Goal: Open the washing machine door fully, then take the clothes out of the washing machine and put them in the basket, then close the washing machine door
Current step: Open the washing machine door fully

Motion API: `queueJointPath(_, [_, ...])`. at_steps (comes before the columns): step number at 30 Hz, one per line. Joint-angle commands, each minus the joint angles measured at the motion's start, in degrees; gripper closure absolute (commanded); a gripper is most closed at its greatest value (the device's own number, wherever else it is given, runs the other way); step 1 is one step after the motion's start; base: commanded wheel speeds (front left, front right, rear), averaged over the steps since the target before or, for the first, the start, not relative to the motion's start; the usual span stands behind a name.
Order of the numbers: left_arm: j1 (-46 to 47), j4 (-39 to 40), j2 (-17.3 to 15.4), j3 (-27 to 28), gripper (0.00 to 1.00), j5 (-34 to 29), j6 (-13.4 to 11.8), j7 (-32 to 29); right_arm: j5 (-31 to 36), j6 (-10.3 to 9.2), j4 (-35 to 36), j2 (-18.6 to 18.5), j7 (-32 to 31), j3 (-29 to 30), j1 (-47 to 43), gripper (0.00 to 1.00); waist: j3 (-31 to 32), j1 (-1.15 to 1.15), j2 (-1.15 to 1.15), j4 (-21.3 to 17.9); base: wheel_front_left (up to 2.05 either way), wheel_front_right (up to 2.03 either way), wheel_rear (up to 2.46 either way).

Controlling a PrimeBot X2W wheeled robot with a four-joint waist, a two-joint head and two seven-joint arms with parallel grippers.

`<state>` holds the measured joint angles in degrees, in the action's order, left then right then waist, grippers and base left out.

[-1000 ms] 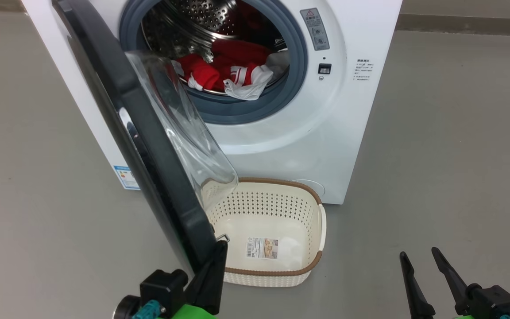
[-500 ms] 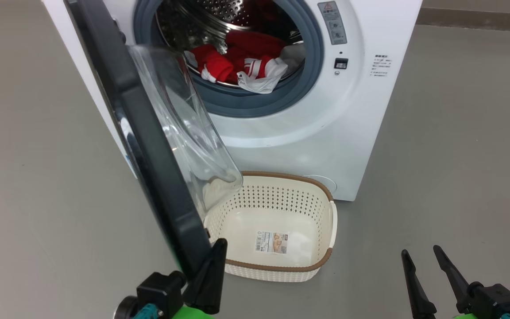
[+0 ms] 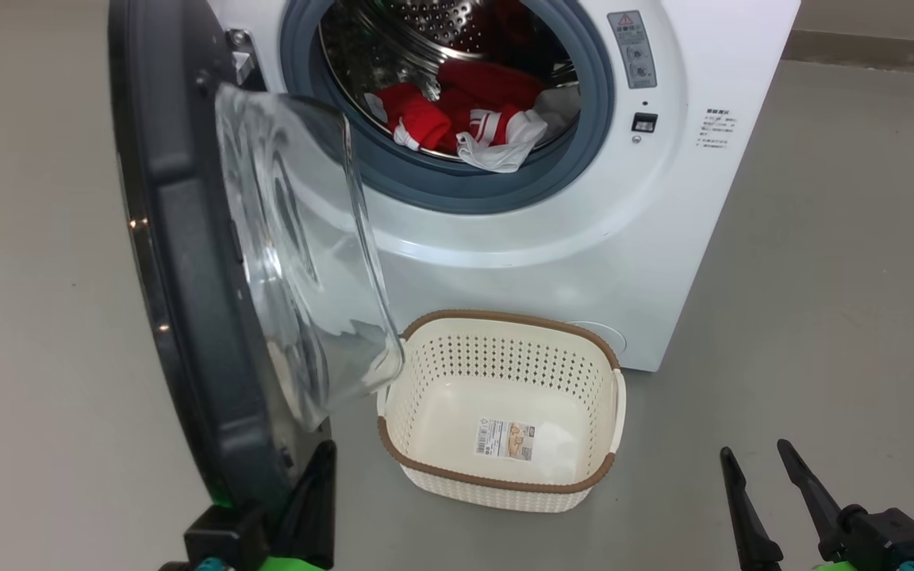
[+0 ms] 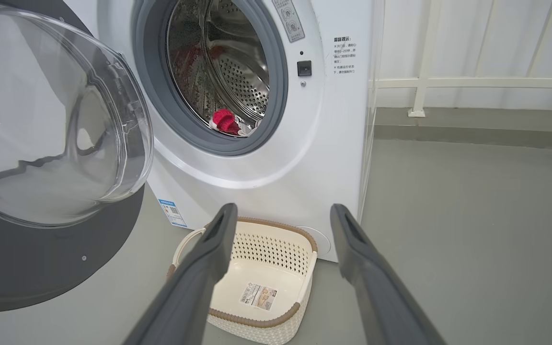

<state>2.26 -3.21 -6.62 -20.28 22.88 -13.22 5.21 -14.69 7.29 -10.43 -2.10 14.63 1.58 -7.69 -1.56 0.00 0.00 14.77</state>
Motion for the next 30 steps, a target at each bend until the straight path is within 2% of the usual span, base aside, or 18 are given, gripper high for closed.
queueJointPath(1, [0.6,0.8,-1.4,3.4,1.00,0.7,-1.1,0.8,-0.5,0.20,1.2,-0.8,0.4,-1.3,1.8,0.00,0.1,0.00,0.00,0.2,0.00,0.00,0.00])
queueJointPath(16, [0.0,-1.5,-4.7,12.6,1.00,3.9,-3.4,6.2,0.1,0.20,1.7,-0.8,0.4,-1.0,2.2,0.00,-1.2,0.00,0.00,0.1,0.00,0.00,0.00])
queueJointPath(23, [-0.8,-1.3,-5.2,16.0,1.00,4.7,-4.8,7.9,0.5,0.20,2.0,-0.8,0.4,-0.8,2.7,0.00,-2.2,0.00,0.00,-0.3,0.00,0.00,0.00])
queueJointPath(30, [0.2,-2.0,-6.0,20.9,1.00,6.1,-4.6,9.3,1.1,0.20,2.7,-0.8,0.4,-0.4,3.9,0.00,-4.6,0.00,0.00,-0.3,0.00,0.00,0.00])
